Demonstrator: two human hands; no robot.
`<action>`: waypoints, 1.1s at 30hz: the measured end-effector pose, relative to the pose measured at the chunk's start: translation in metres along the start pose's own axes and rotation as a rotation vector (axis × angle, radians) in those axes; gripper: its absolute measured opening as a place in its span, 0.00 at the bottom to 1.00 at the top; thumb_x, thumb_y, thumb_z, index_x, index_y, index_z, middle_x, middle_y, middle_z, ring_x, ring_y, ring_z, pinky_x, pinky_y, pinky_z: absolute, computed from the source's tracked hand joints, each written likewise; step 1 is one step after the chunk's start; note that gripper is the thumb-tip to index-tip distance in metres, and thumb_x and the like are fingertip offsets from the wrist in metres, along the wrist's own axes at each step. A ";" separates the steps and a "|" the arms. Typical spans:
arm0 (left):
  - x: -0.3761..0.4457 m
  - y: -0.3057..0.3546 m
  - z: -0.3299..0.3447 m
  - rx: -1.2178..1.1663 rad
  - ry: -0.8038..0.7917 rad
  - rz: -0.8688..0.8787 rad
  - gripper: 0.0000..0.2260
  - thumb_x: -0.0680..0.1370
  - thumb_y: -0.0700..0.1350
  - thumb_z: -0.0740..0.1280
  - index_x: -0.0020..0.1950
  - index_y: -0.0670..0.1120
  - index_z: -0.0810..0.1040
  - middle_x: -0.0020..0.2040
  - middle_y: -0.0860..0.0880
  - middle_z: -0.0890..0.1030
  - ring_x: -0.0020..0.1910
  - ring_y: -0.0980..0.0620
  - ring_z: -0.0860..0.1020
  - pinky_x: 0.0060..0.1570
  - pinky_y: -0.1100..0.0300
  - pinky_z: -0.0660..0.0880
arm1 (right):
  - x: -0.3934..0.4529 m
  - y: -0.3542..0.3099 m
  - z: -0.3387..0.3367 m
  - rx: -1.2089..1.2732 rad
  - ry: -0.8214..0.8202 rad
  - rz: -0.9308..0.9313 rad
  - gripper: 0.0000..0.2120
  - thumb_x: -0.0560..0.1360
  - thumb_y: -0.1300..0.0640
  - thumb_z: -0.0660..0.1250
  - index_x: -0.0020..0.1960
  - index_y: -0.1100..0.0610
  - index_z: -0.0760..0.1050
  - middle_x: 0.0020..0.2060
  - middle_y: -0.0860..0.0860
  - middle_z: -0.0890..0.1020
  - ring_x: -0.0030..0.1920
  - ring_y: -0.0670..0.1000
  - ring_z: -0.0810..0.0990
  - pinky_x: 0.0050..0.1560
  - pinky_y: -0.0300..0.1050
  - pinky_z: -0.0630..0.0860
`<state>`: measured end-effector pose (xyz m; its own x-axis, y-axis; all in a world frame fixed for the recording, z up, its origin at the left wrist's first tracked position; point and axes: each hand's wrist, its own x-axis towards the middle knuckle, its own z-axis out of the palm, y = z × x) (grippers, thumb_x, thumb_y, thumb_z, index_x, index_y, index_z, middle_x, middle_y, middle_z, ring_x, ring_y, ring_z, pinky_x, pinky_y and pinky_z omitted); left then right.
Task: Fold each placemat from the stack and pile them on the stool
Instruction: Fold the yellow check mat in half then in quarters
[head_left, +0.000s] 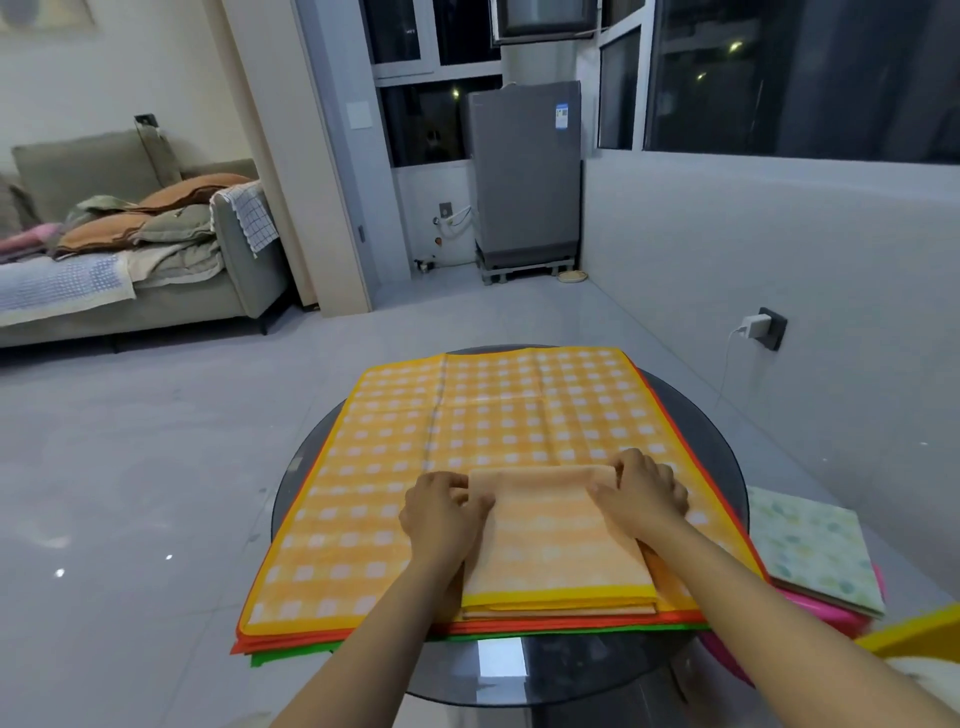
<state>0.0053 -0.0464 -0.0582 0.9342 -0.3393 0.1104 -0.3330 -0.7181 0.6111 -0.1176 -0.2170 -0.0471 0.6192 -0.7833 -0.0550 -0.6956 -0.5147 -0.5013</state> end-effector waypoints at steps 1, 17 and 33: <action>-0.001 0.003 -0.004 -0.088 -0.025 -0.050 0.09 0.70 0.57 0.71 0.44 0.53 0.80 0.50 0.52 0.80 0.50 0.50 0.77 0.50 0.54 0.71 | 0.000 0.002 -0.005 0.066 -0.017 0.019 0.15 0.76 0.44 0.62 0.59 0.48 0.66 0.55 0.49 0.71 0.60 0.54 0.68 0.60 0.48 0.66; -0.006 0.152 -0.035 -0.871 -0.320 0.038 0.06 0.74 0.45 0.71 0.45 0.44 0.77 0.36 0.49 0.79 0.24 0.54 0.77 0.22 0.68 0.64 | 0.001 0.061 -0.152 0.642 0.264 -0.139 0.07 0.73 0.55 0.70 0.49 0.57 0.76 0.39 0.54 0.80 0.32 0.54 0.77 0.30 0.43 0.71; -0.021 0.303 0.135 -0.963 -0.446 0.024 0.10 0.75 0.47 0.68 0.38 0.43 0.77 0.36 0.49 0.78 0.41 0.48 0.77 0.49 0.55 0.76 | 0.049 0.220 -0.209 0.929 0.433 0.071 0.10 0.74 0.54 0.69 0.40 0.61 0.78 0.37 0.54 0.82 0.42 0.53 0.83 0.51 0.46 0.78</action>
<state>-0.1325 -0.3391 0.0185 0.7325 -0.6790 -0.0477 0.0736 0.0093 0.9972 -0.3169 -0.4418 0.0205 0.2752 -0.9548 0.1128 -0.0550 -0.1327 -0.9896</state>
